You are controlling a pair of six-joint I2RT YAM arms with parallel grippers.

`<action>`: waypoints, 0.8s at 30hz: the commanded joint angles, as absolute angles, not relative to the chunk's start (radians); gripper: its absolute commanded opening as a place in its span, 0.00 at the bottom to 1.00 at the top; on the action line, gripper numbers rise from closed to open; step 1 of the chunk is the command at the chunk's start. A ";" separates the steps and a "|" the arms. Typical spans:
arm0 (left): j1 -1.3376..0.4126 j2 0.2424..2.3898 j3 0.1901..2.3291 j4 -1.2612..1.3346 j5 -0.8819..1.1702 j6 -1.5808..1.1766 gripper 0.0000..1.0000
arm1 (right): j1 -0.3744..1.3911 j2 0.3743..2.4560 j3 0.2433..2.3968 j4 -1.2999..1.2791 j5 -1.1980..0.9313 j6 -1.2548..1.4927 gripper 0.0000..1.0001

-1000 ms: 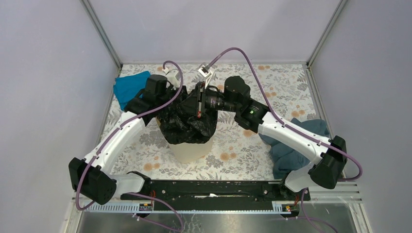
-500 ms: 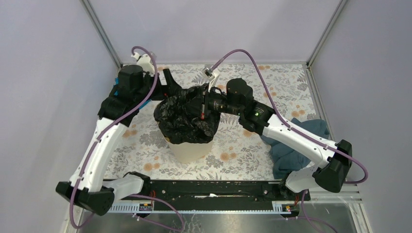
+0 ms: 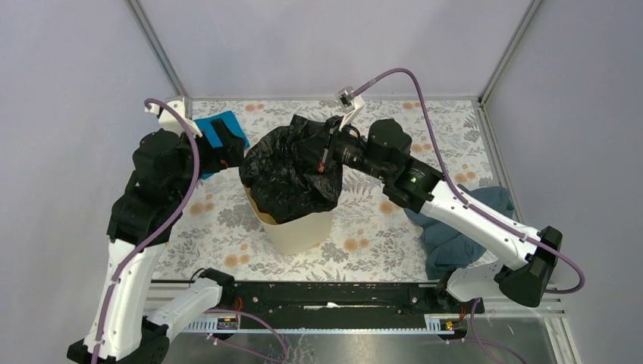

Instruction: Put the trash bags into the trash bin

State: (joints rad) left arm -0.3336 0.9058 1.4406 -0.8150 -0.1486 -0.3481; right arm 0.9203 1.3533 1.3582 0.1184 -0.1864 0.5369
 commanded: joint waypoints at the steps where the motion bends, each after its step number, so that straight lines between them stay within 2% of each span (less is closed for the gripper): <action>1: -0.331 0.907 1.486 -0.848 -0.197 -0.342 0.99 | 0.927 1.327 1.348 0.175 -0.130 0.554 0.00; 6: -0.331 0.891 1.584 -0.922 -0.129 -0.334 0.82 | 0.927 1.354 1.371 0.185 -0.133 0.557 0.00; 10: -0.331 0.798 1.419 -0.860 0.130 -0.398 0.70 | 0.928 1.389 1.417 0.195 -0.157 0.553 0.00; 13: -0.331 0.800 1.276 -0.753 0.368 -0.459 0.53 | 0.928 1.408 1.445 0.223 -0.197 0.581 0.00; 15: -0.331 0.830 1.208 -0.653 0.449 -0.504 0.43 | 0.927 1.419 1.457 0.245 -0.226 0.602 0.00; 19: -0.338 0.904 1.117 -0.511 0.423 -0.551 0.38 | 0.928 1.440 1.467 0.300 -0.259 0.669 0.00; 21: -0.351 0.933 1.104 -0.522 0.378 -0.529 0.34 | 0.928 1.457 1.448 0.367 -0.275 0.726 0.00; 24: -0.356 0.894 1.094 -0.553 0.325 -0.488 0.34 | 0.927 1.487 1.415 0.447 -0.296 0.801 0.00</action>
